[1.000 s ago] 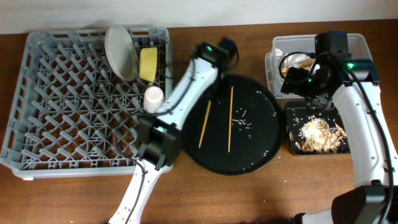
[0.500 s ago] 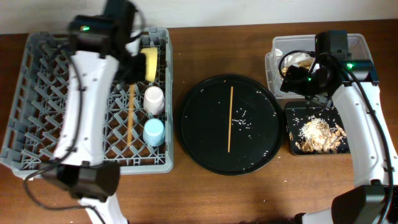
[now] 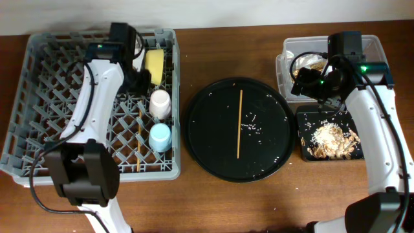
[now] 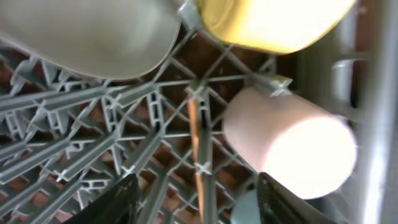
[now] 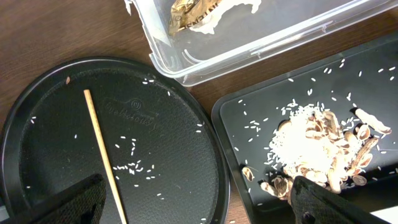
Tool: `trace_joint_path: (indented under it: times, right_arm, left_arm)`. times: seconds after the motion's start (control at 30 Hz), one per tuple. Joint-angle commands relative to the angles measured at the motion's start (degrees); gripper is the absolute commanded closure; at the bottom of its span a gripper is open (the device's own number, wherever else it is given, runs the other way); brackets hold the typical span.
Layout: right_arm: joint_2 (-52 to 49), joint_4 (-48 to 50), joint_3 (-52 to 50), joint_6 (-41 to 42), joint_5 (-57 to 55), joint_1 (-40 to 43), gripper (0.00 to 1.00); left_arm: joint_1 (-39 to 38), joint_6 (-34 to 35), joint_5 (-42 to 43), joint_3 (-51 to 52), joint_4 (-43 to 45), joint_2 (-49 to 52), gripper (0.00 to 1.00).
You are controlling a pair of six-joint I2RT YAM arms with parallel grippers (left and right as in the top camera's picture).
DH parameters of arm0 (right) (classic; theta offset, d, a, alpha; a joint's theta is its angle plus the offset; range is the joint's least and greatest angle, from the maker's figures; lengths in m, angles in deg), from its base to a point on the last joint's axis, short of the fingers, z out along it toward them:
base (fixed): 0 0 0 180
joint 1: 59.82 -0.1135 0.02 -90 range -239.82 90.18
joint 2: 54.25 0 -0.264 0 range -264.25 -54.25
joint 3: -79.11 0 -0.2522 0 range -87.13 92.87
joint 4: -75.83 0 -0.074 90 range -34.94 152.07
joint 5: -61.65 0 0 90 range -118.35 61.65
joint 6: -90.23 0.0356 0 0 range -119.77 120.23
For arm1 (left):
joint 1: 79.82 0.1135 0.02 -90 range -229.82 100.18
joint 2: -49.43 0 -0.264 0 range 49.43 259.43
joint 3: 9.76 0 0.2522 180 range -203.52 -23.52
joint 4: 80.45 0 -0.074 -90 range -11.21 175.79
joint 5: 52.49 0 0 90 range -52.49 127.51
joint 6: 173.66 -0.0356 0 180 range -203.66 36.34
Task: Sort waste into correct bins and load items into the dishwasher rack
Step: 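Grasp one chopstick with the left gripper and place it in the rack, then grasp the second chopstick with the left gripper and place it in the rack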
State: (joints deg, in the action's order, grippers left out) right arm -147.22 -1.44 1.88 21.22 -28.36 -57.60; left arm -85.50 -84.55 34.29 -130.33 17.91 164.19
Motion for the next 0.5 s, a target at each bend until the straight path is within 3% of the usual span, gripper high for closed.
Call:
trace_joint_path:
  times: [0.0, 0.13, 0.27, 0.33, 0.47]
  right_arm:
    - [-0.2, -0.1, 0.0, 0.2, -0.7, 0.1, 0.04]
    - [-0.2, -0.2, 0.0, 0.2, -0.4, 0.1, 0.04]
    - [-0.2, -0.8, 0.0, 0.2, -0.5, 0.1, 0.04]
    - [-0.2, -1.0, 0.0, 0.2, -0.5, 0.1, 0.04]
    - [-0.2, -1.1, 0.0, 0.2, -0.5, 0.1, 0.04]
  left_arm:
    - [-6.2, -0.4, 7.7, -7.8, 1.7, -1.2, 0.41]
    - [-18.1, 7.7, 8.1, -7.7, 8.9, 0.3, 0.47]
    - [-28.7, 13.4, 4.9, -7.7, 13.5, 7.5, 0.46]
    - [-31.4, 17.0, 5.0, -7.7, 15.4, 13.1, 0.46]
    - [-33.5, 17.4, 5.2, -7.7, 17.6, 19.3, 0.52]
